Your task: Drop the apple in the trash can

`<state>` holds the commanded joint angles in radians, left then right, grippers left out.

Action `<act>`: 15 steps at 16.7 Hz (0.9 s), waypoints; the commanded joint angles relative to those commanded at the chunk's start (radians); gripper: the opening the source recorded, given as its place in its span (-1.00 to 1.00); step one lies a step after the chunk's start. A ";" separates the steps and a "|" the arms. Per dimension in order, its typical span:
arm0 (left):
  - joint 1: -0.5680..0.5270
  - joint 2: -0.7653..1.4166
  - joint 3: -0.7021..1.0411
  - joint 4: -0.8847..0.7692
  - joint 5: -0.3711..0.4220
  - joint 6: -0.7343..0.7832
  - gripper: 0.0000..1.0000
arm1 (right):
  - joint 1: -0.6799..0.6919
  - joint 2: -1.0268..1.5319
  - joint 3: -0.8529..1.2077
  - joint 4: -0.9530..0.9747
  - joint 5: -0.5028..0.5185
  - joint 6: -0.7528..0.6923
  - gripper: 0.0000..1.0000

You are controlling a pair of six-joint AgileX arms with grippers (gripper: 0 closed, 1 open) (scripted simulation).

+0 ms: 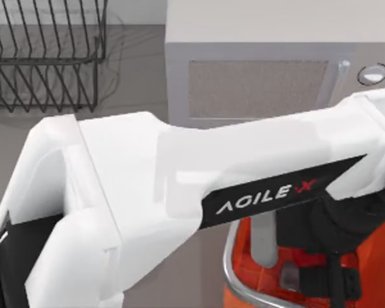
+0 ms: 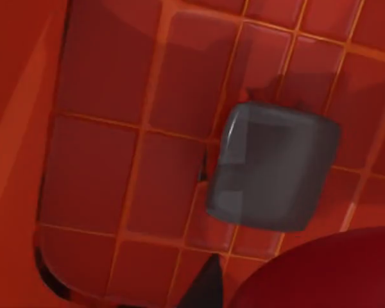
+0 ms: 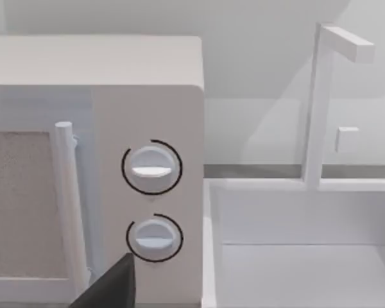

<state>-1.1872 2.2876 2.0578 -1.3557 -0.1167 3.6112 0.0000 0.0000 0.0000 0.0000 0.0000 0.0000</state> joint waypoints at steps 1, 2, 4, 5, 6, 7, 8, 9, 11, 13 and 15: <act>0.001 -0.002 -0.013 0.013 -0.001 0.002 -1.00 | 0.000 0.000 0.000 0.000 0.000 0.000 1.00; 0.001 -0.002 -0.016 0.015 -0.001 0.003 -1.00 | 0.000 0.000 0.000 0.000 0.000 0.000 1.00; 0.001 -0.002 -0.016 0.015 -0.001 0.003 -1.00 | 0.000 0.000 0.000 0.000 0.000 0.000 1.00; 0.001 -0.002 -0.016 0.015 -0.001 0.003 -1.00 | 0.000 0.000 0.000 0.000 0.000 0.000 1.00; 0.001 -0.002 -0.016 0.015 -0.001 0.003 -0.85 | 0.000 0.000 0.000 0.000 0.000 0.000 1.00; 0.001 -0.002 -0.016 0.015 -0.001 0.003 -0.70 | 0.000 0.000 0.000 0.000 0.000 0.000 1.00; 0.001 -0.002 -0.016 0.015 -0.001 0.003 -0.55 | 0.000 0.000 0.000 0.000 0.000 0.000 1.00; 0.001 -0.002 -0.016 0.015 -0.001 0.003 -0.40 | 0.000 0.000 0.000 0.000 0.000 0.000 1.00; 0.001 -0.002 -0.016 0.015 -0.001 0.003 -0.10 | 0.000 0.000 0.000 0.000 0.000 0.000 1.00; 0.001 -0.002 -0.016 0.015 -0.001 0.003 0.21 | 0.000 0.000 0.000 0.000 0.000 0.000 1.00; 0.001 -0.002 -0.016 0.015 -0.001 0.003 0.51 | 0.000 0.000 0.000 0.000 0.000 0.000 1.00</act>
<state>-1.1866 2.2856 2.0419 -1.3405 -0.1179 3.6138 0.0000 0.0000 0.0000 0.0000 0.0000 0.0000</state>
